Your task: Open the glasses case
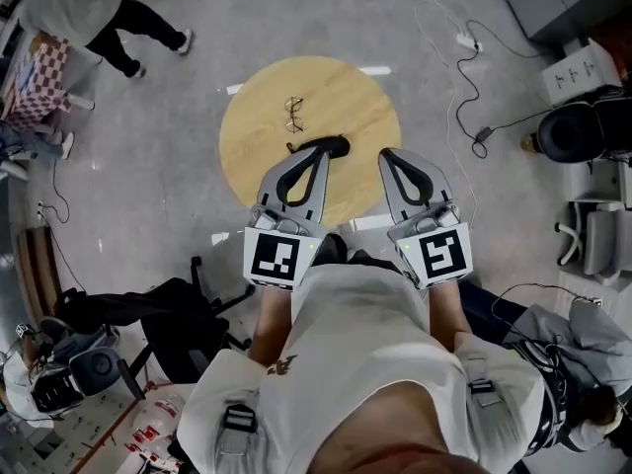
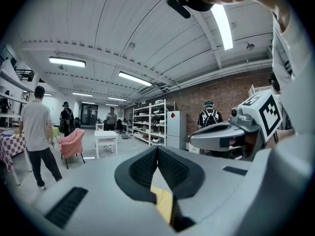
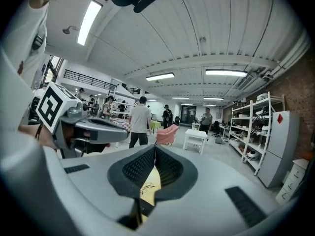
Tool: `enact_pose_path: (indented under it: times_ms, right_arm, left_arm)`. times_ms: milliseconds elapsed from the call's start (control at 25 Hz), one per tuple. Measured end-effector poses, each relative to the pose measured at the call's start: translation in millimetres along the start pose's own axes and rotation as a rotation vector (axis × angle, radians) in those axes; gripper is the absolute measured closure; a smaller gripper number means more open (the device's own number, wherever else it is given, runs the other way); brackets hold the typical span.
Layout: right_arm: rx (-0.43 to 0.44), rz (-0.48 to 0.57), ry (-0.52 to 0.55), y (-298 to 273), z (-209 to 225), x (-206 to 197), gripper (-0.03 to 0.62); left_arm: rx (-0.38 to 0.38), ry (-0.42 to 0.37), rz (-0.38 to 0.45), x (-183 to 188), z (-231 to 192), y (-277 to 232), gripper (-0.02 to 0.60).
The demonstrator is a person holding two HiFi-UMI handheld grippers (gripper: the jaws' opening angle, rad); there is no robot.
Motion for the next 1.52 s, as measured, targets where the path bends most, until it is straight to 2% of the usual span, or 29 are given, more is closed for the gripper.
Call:
enact_pose_path:
  times_ms: [240,640,1000,1520]
  right_arm:
    - [-0.022,-0.012,-0.018,-24.8,-4.4,-0.4,0.574]
    - [-0.017,-0.062,-0.028,-43.1,4.3,-17.3,0.574]
    - [0.021,-0.099,-0.041,-65.1,21.1,-49.7,0.574]
    - [0.074,-0.144,-0.050,-89.3,24.5,-90.9,0.573]
  left_arm:
    - [-0.019,0.014,-0.004,-7.5,-29.3,-6.5,0.561]
    - [-0.022,0.049,-0.036,-24.9,-46.5,-26.0,0.561]
    - [0.035,0.110,-0.056,-48.3,-52.9,-54.4,0.561]
    - [0.078,0.143,-0.095,-88.6,-58.9,-77.0,0.561]
Point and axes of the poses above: the fingertips, and each gripper's own axes: y backward along the fingers, z to its right, x out of its top, the point moved 7 cm from there along y, backward along the fingers, and after that the axes turned 12 degrees about -x, right-handed, at the moved point
